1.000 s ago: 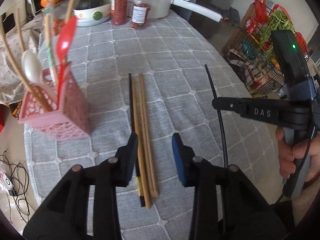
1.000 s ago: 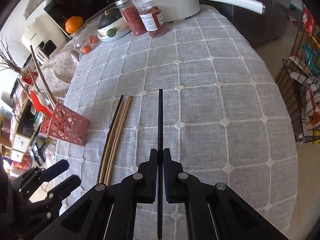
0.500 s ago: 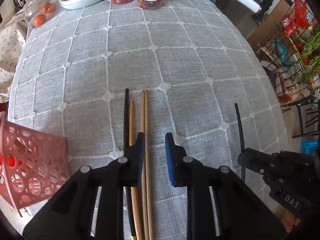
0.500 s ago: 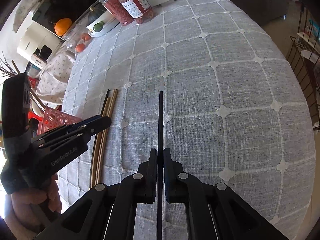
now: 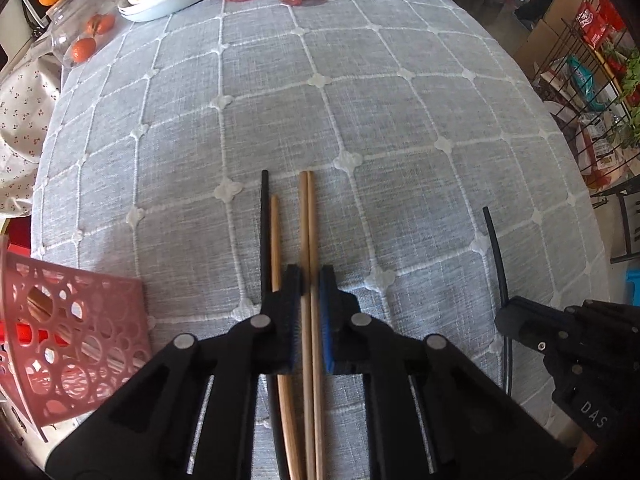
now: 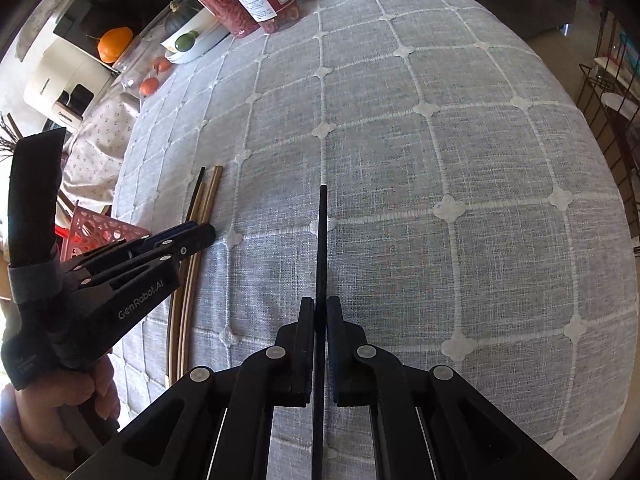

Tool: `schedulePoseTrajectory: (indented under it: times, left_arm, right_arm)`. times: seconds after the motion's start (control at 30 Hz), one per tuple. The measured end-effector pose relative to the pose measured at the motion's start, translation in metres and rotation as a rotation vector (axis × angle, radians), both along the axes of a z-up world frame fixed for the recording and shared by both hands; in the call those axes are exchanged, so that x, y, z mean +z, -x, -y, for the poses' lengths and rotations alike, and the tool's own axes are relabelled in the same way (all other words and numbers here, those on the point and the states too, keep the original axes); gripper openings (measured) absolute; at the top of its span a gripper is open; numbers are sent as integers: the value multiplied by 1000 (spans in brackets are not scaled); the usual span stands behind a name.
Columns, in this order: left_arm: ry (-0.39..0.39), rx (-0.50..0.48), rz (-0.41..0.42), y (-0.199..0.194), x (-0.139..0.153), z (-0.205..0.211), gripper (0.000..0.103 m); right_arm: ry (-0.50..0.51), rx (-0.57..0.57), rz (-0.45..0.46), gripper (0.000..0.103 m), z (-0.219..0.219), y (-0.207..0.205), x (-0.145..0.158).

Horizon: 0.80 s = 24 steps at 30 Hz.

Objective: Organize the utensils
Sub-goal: 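Grasp a pair of wooden chopsticks with the left tool while the right tool lifts the black chopstick, then carry the wooden chopsticks toward the basket with the left tool while the right holds the black chopstick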

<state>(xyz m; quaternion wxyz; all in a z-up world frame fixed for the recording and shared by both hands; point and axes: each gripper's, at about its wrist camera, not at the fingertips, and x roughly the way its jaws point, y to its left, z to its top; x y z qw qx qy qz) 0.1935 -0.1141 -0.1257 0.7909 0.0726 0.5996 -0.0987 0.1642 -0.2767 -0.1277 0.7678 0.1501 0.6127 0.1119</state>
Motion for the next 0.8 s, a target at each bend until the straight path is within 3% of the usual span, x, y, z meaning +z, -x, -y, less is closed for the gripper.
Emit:
schedulePoseTrajectory:
  times: [0.17,0.53,0.8]
  left_arm:
    - [-17,-27,18,6,2,4,10]
    - [79,-77,104,61,46,-8,10]
    - [132,-74,135,77,67,-35,10]
  right_arm:
    - [21,10,5,6,-3,-2,0]
    - [43,10,32,6,-10,3,11]
    - [55,34,42,6,-27,5,16]
